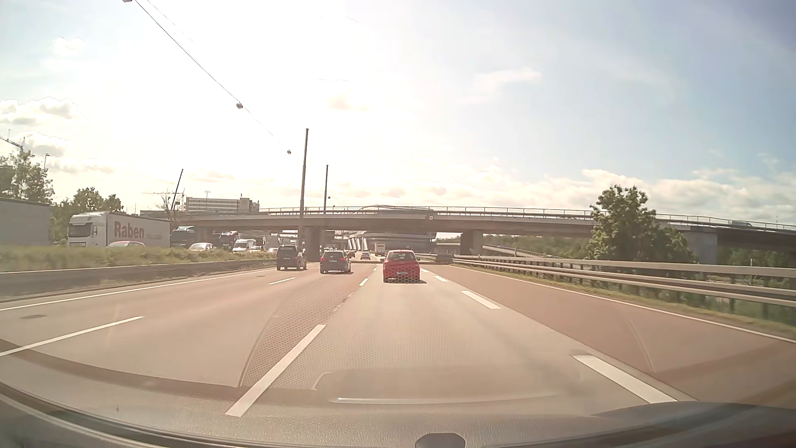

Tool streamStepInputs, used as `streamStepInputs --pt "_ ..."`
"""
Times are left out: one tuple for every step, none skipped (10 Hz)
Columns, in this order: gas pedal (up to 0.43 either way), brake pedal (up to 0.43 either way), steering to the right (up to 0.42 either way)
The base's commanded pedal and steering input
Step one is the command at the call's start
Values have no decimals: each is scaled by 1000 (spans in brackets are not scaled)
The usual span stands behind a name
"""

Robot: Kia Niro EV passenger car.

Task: Follow the waypoints while adhering to traffic rules and regulations

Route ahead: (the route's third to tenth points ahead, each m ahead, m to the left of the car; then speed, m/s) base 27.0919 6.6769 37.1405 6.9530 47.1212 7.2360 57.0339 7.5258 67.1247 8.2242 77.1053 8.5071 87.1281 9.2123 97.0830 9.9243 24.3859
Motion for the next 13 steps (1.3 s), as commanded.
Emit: streamStepInputs --pt "157 0 1" --pt "157 0 1" --pt "157 0 0" --pt "157 0 -2" --pt "157 0 -3" --pt "157 0 -3" --pt "138 0 -3" --pt "110 0 -4" --pt "87 0 -4" --pt "87 0 -4" --pt "79 0 -5" --pt "59 0 -5" --pt "47 0 -4"
